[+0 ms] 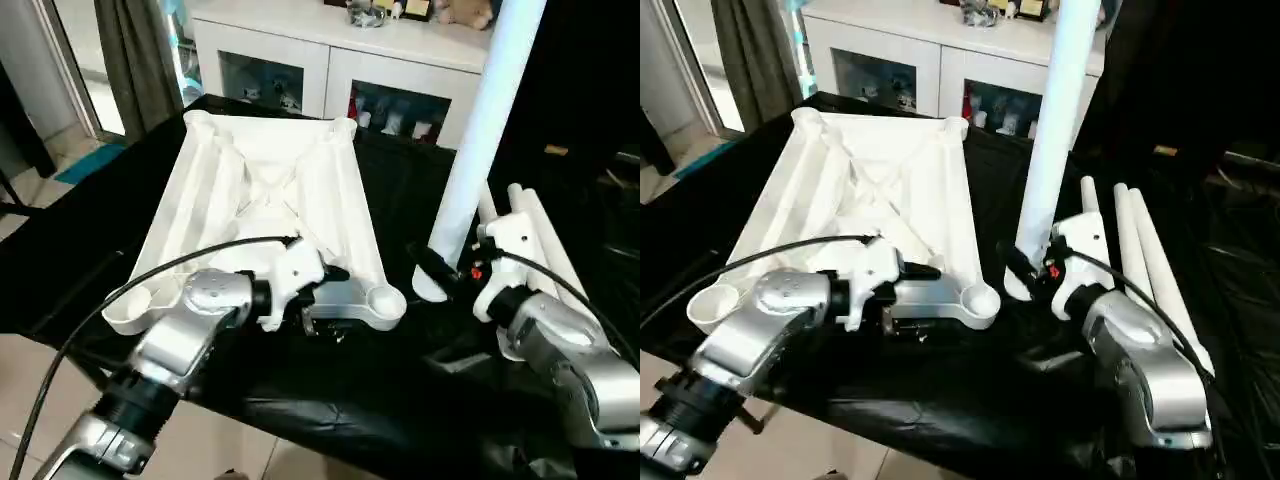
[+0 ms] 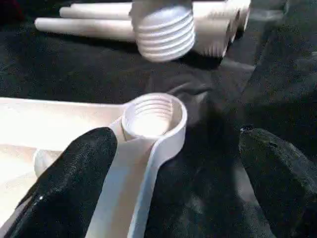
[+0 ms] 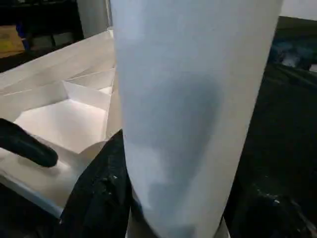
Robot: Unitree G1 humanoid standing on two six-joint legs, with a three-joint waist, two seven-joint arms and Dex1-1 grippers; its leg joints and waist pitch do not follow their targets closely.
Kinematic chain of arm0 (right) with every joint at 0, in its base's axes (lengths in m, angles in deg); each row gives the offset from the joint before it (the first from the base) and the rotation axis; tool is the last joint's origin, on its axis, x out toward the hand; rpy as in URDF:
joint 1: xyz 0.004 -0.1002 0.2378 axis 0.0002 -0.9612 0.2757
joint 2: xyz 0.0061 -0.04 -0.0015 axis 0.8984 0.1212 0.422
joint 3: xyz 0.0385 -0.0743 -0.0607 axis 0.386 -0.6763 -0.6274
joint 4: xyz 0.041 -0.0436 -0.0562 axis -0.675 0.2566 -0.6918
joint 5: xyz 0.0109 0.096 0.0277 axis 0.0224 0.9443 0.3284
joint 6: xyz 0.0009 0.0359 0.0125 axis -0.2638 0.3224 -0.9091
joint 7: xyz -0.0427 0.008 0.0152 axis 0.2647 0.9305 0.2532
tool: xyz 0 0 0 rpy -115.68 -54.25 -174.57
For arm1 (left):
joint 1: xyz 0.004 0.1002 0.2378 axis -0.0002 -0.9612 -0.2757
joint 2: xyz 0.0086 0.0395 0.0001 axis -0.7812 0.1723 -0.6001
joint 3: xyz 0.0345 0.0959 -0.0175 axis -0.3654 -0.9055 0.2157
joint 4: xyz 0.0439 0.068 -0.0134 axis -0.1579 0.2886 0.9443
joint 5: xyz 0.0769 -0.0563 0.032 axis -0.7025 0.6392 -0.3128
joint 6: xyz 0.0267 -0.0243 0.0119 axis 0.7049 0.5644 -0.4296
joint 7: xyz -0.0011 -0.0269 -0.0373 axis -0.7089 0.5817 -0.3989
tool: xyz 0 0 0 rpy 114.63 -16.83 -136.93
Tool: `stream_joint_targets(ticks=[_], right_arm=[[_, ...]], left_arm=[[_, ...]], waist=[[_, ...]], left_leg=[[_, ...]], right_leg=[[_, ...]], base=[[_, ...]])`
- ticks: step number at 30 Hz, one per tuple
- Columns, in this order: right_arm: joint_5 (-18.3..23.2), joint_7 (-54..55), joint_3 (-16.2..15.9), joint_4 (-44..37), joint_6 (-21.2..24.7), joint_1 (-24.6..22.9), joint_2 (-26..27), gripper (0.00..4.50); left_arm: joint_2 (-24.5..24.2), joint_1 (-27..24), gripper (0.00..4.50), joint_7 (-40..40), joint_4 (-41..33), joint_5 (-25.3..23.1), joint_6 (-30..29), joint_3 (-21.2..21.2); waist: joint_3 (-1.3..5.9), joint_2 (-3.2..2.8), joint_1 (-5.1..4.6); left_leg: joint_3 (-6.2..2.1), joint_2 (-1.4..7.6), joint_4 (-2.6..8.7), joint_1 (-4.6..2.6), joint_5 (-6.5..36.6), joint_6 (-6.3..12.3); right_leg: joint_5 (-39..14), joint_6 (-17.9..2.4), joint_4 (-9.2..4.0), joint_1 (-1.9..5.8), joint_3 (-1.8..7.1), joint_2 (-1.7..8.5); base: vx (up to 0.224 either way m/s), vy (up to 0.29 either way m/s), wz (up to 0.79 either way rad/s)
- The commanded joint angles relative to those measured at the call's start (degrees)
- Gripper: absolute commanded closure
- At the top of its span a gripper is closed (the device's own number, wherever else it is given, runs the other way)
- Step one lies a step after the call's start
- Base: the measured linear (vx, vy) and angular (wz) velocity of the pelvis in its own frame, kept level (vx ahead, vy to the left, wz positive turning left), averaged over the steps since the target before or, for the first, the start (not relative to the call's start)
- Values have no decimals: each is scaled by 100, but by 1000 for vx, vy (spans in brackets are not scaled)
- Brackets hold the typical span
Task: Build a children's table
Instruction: Pick table leg
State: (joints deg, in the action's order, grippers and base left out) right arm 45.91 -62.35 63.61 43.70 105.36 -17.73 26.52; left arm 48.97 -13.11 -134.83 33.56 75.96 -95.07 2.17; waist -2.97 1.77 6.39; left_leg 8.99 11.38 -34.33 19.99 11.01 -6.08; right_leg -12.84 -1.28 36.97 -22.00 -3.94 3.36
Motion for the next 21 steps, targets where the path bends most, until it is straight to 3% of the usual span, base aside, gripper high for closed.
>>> stream_joint_targets(ticks=[1, 2, 5, 6, 7, 8, 9, 10, 11, 12, 13, 14, 15, 16, 17, 18, 19, 20, 21], right_arm=[[108, 166, 148, -312, 67, -58, 54, 257], [100, 224, 166, -370, 49, -110, 90, 257], [68, 473, 250, -540, 16, -283, 251, 257], [68, 473, 250, -540, 16, -283, 251, 257], [50, 618, 305, -563, -3, -334, 352, 257], [36, 786, 352, -560, -23, -352, 486, 257], [39, 911, 388, -554, -23, -355, 590, 257], [39, 911, 388, -554, -23, -355, 590, 257], [37, 940, 389, -553, -22, -351, 617, 257], [9, 1023, 313, -515, -23, -301, 721, 257], [-1, 1036, 255, -511, -8, -280, 739, 257], [-36, 1015, 163, -509, -5, -256, 730, 257], [-36, 1015, 163, -509, -5, -256, 730, 257], [-56, 996, 109, -512, -1, -245, 717, 257], [-64, 999, 57, -536, 16, -240, 717, 257], [-93, 1014, 4, -568, 31, -247, 735, 257], [-93, 1014, 4, -568, 31, -247, 735, 257], [-93, 1014, 4, -568, 31, -247, 735, 257], [-110, 1031, -21, -593, 39, -260, 754, 257]], left_arm=[[79, -32, 5, 503, -36, -143, 50, 219], [150, -94, 5, 730, -62, -120, 52, 357], [549, -475, 5, 1781, -324, 151, 63, 1139], [549, -475, 5, 1781, -324, 151, 63, 1139], [717, -653, 5, 2318, -442, 146, -68, 1425], [866, -865, 5, 2914, -577, -30, -137, 1673], [977, -1063, 5, 3278, -727, -150, -156, 1822], [977, -1063, 5, 3278, -727, -150, -156, 1822], [1006, -1120, 5, 3353, -780, -183, -176, 1853], [1159, -1413, 5, 3671, -1100, -335, -271, 1983], [1216, -1511, 5, 3777, -1231, -365, -305, 1998], [1270, -1570, 5, 3916, -1340, -410, -315, 2047], [1270, -1570, 5, 3916, -1340, -410, -315, 2047], [1304, -1597, 5, 4008, -1399, -438, -309, 2076], [1328, -1629, 5, 4127, -1482, -466, -360, 2141], [1357, -1696, 5, 4306, -1622, -483, -406, 2241], [1357, -1696, 5, 4306, -1622, -483, -406, 2241], [1357, -1696, 5, 4306, -1622, -483, -406, 2241], [1401, -1750, 5, 4457, -1730, -457, -514, 2337]], waist=[[343, -55, 2], [346, -87, 14], [340, -75, 3], [345, -88, 5], [343, -59, -16], [334, -72, -46], [323, -110, -137], [344, -108, -237], [371, -181, -270], [377, -185, -337], [380, -207, -361], [368, -197, -365], [370, -113, -388], [367, -52, -368], [376, 219, -332], [462, 409, -203], [410, 333, -107], [341, 333, -160], [311, 247, -122]], left_leg=[[-30, 150, 410, 26, 865, -22], [-33, 141, 408, 27, 842, -5], [-26, 134, 398, 55, 809, 55], [-26, 135, 392, 61, 813, 49], [-42, 162, 412, 46, 849, 42], [-54, 187, 423, 29, 921, 8], [-131, 280, 489, -30, 1219, 3], [-307, 586, 640, -161, 1274, 324], [-421, 792, 712, -240, 1198, 532], [-603, 1209, 851, -273, 1016, 995], [-631, 1299, 889, -270, 966, 1167], [-591, 1344, 900, -277, 1016, 1427], [-485, 1217, 836, -234, 1118, 1632], [-367, 1029, 724, -182, 1208, 1722], [185, -72, -183, 30, 1454, 1557], [270, -549, -1217, 272, 1469, 1261], [226, -547, -1206, 387, 1323, 1127], [122, -578, -1134, 478, 1093, 985], [30, -571, -761, 394, 866, 1091]], right_leg=[[-453, -750, -485, 315, 328, 432], [-453, -759, -485, 320, 327, 431], [-551, -801, -503, 331, 317, 434], [-590, -793, -498, 332, 316, 430], [-665, -751, -482, 311, 296, 385], [-653, -768, -494, 284, 262, 330], [-677, -846, -517, 254, 153, 195], [-365, -1135, -411, 204, 55, 143], [-213, -1290, -304, 154, -2, 151], [-88, -1434, -63, 71, -88, 236], [-91, -1460, 35, 42, -130, 258], [-101, -1549, 119, -38, -136, 294], [60, -1850, 88, -32, -52, 374], [129, -2122, -22, -21, -6, 388], [-136, -2676, -656, 95, 35, 195], [-1115, -2315, -910, 300, 43, 353], [-1240, -2068, -865, 329, 137, 343], [-1498, -1019, -865, 417, 133, 468], [-1637, 339, -1023, 499, 177, 556]], base=[[0, 0, 0], [0, 0, 0], [0, 0, 0], [0, 0, 0], [0, 0, 0], [0, 0, 0], [0, 0, 0], [0, 0, 0], [0, 0, 0], [17, -86, 6], [11, -130, 5], [11, -130, 5], [14, -179, 7], [2, -216, 6], [2, -216, 6], [-13, -217, 0], [-28, -204, -5], [-28, -204, -5], [-48, -169, -3]])
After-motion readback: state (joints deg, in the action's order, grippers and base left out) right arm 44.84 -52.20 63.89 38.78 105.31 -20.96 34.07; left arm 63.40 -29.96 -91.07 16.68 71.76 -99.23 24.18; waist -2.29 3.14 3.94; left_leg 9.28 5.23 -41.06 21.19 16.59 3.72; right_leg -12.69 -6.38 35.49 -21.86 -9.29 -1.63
